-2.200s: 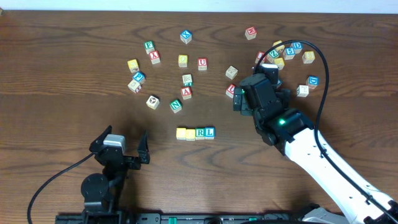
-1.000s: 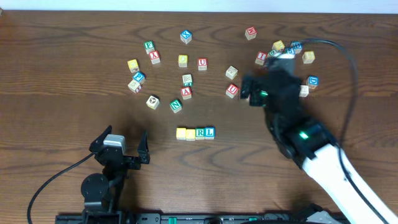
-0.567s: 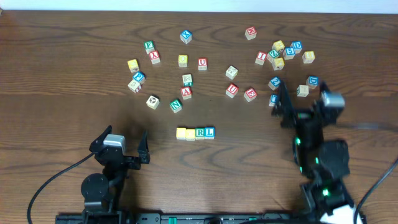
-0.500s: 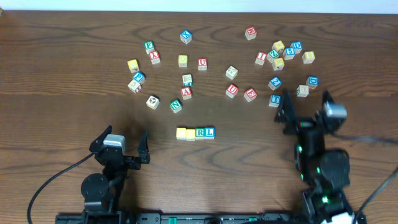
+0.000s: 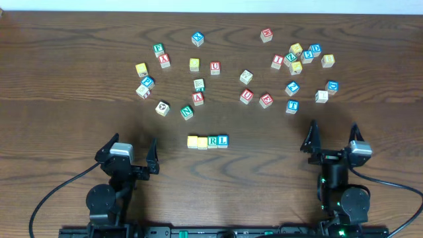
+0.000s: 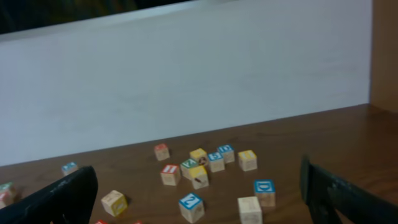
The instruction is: Spell out CORL
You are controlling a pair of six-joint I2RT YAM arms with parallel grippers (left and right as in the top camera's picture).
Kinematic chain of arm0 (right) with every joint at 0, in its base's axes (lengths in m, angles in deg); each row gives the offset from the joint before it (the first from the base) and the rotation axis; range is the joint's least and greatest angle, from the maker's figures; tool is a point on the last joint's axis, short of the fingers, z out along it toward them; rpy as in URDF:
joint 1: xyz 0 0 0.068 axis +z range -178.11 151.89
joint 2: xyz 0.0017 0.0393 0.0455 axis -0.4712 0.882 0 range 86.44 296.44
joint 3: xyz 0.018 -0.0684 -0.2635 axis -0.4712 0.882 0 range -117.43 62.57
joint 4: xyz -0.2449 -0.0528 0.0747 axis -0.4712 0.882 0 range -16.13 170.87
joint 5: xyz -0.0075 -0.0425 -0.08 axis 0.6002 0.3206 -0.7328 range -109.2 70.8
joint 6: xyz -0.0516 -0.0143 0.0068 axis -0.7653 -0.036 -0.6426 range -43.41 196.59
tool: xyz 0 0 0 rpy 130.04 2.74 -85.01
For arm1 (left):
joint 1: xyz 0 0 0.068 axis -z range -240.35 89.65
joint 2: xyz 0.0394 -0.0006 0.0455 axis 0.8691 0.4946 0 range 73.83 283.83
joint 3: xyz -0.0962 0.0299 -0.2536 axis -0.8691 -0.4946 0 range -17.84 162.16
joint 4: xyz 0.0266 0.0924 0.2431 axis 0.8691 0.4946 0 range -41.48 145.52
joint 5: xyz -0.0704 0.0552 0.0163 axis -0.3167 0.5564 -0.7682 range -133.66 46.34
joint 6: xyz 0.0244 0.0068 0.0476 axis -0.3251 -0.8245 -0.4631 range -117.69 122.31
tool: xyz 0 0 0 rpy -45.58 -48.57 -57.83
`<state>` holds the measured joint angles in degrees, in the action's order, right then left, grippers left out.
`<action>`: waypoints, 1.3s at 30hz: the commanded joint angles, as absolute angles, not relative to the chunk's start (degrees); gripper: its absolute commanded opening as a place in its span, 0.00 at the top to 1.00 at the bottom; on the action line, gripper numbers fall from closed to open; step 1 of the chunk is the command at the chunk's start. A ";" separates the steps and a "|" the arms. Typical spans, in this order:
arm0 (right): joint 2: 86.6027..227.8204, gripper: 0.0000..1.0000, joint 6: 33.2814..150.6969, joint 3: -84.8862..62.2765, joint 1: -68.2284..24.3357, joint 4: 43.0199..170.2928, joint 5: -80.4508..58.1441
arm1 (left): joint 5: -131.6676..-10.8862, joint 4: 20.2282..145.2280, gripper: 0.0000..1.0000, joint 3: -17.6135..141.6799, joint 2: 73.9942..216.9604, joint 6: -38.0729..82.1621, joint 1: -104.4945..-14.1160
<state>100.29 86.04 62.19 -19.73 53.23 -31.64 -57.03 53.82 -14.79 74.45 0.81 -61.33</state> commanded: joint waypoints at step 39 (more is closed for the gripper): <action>89.99 0.01 75.66 62.25 -20.93 77.53 -26.14 | -57.14 54.94 0.02 -16.08 74.06 0.88 -61.57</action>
<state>90.49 76.95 62.19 -20.60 77.27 -27.08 -57.03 53.82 -14.79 74.45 0.83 -61.33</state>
